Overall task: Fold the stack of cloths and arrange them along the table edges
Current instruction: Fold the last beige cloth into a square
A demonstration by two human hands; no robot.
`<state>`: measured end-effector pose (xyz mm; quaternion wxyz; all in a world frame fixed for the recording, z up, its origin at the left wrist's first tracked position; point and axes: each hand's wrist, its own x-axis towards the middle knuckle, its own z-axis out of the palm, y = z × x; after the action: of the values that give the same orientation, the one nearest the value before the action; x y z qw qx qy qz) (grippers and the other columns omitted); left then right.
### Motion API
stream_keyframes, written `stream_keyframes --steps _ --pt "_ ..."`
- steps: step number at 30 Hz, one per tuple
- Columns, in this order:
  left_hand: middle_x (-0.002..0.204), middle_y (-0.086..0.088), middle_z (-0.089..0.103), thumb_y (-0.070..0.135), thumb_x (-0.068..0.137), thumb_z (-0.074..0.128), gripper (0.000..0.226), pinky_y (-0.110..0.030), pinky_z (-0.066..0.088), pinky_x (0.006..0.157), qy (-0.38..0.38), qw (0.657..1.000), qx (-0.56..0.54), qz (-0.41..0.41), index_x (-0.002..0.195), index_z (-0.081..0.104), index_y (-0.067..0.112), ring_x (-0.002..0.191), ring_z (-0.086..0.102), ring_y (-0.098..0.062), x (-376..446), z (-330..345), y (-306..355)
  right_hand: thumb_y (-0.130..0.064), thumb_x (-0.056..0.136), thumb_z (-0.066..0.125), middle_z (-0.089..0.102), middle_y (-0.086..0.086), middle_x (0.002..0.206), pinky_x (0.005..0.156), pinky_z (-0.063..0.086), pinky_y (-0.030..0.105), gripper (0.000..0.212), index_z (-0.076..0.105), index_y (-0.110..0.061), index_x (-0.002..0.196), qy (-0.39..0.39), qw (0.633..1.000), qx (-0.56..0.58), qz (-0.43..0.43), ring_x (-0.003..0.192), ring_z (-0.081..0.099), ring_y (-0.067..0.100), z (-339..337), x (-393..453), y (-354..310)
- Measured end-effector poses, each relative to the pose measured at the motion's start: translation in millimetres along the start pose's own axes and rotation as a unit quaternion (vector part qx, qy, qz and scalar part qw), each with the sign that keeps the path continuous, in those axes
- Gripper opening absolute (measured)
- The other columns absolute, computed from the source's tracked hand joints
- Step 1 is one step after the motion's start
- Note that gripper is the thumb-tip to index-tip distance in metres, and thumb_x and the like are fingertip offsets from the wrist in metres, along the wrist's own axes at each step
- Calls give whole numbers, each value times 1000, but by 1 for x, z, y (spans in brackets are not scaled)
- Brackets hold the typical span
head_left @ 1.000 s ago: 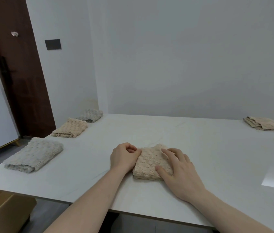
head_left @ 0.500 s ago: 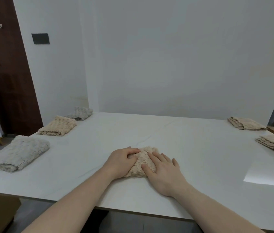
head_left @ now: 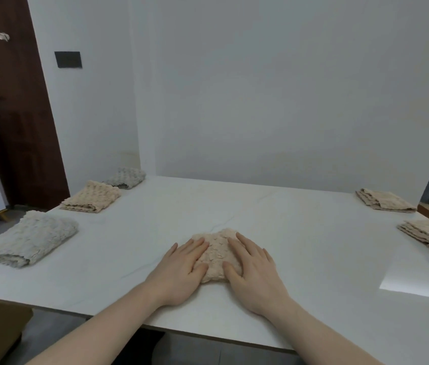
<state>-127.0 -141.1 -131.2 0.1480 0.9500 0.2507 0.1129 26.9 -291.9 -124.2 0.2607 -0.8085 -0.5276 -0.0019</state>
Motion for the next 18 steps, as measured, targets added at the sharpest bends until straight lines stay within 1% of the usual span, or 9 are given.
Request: stream_keyframes --steps 4,8,11,13,14,16,18 --pt "170 16 4 45 106 30 61 -34 -2 128 9 1000 -1 -4 163 12 31 155 -3 1 -2 -3 3 -55 104 34 17 -16 170 129 5 42 61 27 -37 161 -29 999 -13 9 157 10 8 0 0 -3" --pt "170 18 6 48 106 28 62 -32 1 128 9 1000 1 -7 163 13 32 154 1 3 -6 -1 2 -56 104 33 24 -19 167 129 5 40 59 30 -37 160 -36 999 -18 16 154 14 1 1 -4 -5" --pt "168 24 -2 50 105 24 62 -30 -2 128 6 1000 -7 -6 163 8 35 152 -8 9 -11 3 0 -64 99 25 18 -26 166 129 0 34 65 24 -42 160 -49 998 -17 20 153 9 -6 6 -7 -3" --pt "166 28 -10 53 102 17 65 -28 -6 127 7 1000 -10 -2 163 2 38 149 -16 12 -9 3 -1 -71 90 17 10 -33 164 128 -4 30 74 19 -46 159 -55 998 -10 28 152 2 -10 8 -2 0" --pt "165 29 -13 55 99 13 66 -27 -7 126 4 1000 -10 -1 162 0 39 148 -19 13 -9 3 0 -72 88 16 7 -35 163 128 -5 29 75 19 -48 159 -58 998 -4 33 152 0 -11 9 -1 1" --pt "165 28 -16 55 100 14 66 -27 -8 125 4 1000 -13 -4 162 -4 39 148 -21 11 -7 3 0 -72 90 22 6 -36 162 128 -2 29 73 21 -49 159 -62 997 3 35 152 1 -11 10 1 0" --pt "165 24 -22 52 103 20 66 -29 -10 125 -8 1000 -19 -21 161 -7 38 149 -24 7 -1 0 1 -69 92 32 11 -35 161 128 3 28 69 26 -48 158 -68 996 24 53 150 5 -14 6 5 -1"
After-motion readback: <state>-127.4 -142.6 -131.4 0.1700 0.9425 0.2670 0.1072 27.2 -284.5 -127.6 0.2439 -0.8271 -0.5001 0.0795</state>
